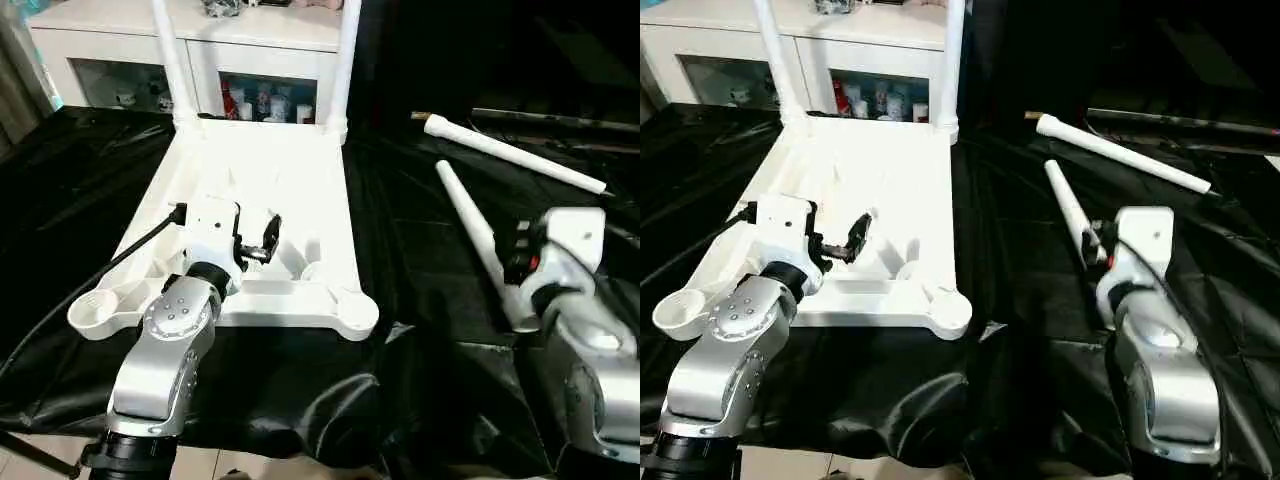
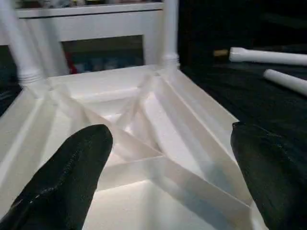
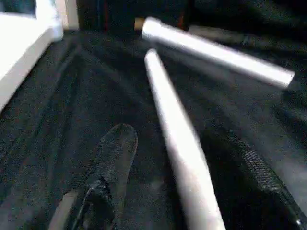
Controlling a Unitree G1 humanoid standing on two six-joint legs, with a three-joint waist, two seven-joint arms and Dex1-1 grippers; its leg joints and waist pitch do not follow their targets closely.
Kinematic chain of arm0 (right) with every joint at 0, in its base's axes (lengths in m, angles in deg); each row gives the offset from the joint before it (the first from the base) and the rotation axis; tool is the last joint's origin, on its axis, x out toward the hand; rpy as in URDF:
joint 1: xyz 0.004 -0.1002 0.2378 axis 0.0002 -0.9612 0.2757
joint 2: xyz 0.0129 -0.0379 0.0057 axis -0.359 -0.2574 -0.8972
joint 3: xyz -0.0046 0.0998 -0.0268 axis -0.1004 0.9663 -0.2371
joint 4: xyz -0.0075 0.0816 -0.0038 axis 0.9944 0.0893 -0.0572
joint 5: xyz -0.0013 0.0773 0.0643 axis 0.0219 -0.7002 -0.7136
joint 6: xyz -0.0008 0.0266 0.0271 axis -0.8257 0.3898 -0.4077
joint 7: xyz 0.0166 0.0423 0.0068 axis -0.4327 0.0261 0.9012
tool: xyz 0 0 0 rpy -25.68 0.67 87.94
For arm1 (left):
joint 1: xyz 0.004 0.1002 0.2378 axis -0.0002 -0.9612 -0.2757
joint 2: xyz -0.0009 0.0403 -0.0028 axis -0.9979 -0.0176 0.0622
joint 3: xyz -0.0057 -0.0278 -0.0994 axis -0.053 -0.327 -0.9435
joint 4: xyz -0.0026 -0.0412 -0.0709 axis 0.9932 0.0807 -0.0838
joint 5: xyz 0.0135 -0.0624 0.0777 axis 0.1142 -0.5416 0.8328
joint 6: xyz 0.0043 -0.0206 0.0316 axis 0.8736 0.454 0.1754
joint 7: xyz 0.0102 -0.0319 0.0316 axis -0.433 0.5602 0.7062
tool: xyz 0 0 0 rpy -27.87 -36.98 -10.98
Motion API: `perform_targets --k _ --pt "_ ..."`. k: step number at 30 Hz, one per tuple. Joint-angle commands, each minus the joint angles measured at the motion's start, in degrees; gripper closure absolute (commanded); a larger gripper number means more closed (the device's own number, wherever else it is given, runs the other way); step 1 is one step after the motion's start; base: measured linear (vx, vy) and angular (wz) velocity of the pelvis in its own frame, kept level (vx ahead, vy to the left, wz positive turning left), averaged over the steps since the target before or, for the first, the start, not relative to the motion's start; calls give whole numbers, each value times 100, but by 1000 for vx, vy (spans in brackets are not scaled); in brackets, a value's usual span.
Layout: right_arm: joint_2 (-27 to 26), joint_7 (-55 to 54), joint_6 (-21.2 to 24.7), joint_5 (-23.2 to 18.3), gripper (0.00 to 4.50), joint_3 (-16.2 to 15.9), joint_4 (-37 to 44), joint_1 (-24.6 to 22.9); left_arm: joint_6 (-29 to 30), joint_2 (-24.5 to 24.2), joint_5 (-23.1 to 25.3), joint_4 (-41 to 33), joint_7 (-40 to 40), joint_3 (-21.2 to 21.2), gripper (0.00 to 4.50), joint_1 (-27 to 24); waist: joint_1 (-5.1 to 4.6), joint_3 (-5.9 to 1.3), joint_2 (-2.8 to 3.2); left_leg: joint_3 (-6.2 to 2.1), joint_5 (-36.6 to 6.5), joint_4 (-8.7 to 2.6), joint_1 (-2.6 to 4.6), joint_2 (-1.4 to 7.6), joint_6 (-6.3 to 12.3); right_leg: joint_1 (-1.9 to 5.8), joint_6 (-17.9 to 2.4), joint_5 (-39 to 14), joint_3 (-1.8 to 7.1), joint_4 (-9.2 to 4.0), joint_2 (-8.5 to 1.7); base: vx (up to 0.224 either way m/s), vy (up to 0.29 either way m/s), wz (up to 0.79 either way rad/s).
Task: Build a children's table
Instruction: Pick table leg
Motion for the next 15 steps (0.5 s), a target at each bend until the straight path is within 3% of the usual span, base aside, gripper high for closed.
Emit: perform_targets --k 1,2,4,5,6,8,10,13,15 --pt "161 151 56 -126 170 17 -144 165 35 -27 -14 5 -84 89 0 6 -2 -241 14 -111 -2903 -473 161 146 -135 86 -80 -3007 211 -555 -419 0 0 0" --pt "329 256 -29 -105 162 7 -483 392 47 -77 -12 70 -177 163 0 63 8 -256 115 -124 -2971 -469 183 152 -170 93 -109 -2951 203 -544 -412 0 0 0" --pt "412 288 -70 -78 151 14 -682 527 50 -110 -9 105 -234 207 0 96 -23 -243 61 -117 -2967 -462 161 141 -154 121 -131 -2873 191 -528 -394 0 0 0" --pt "520 341 -68 -47 139 10 -890 695 65 -162 -1 127 -323 269 0 125 -1 -233 90 -91 -2905 -444 188 129 -121 82 -168 -2943 209 -551 -416 0 0 0" --pt "871 459 -33 141 131 -71 -1533 1163 166 -223 -98 142 -588 339 0 169 -8 -220 114 -77 -2848 -433 178 110 -102 87 -178 -3037 205 -573 -415 0 0 0" --pt "1079 570 -21 241 118 -149 -1898 1411 228 -245 -178 132 -726 359 0 193 -26 -227 100 -102 -2865 -413 167 118 -106 137 -211 -3055 159 -532 -413 0 0 0" --pt "1326 672 -31 326 107 -228 -2378 1726 280 -273 -244 108 -881 376 0 208 4 -223 85 -51 -2713 -388 198 100 -54 88 -262 -3034 194 -561 -424 0 0 0" --pt "1676 978 -305 415 82 -444 -3530 2171 362 -274 -175 192 -755 320 0 251 11 -241 105 -51 -2545 -383 164 116 -5 117 -419 -2850 190 -510 -425 0 0 0" --pt "1778 1124 -473 521 69 -561 -4214 2375 347 -286 -140 227 -718 308 0 239 2 -233 71 -28 -2427 -375 131 116 53 133 -594 -2604 198 -490 -418 0 0 0"
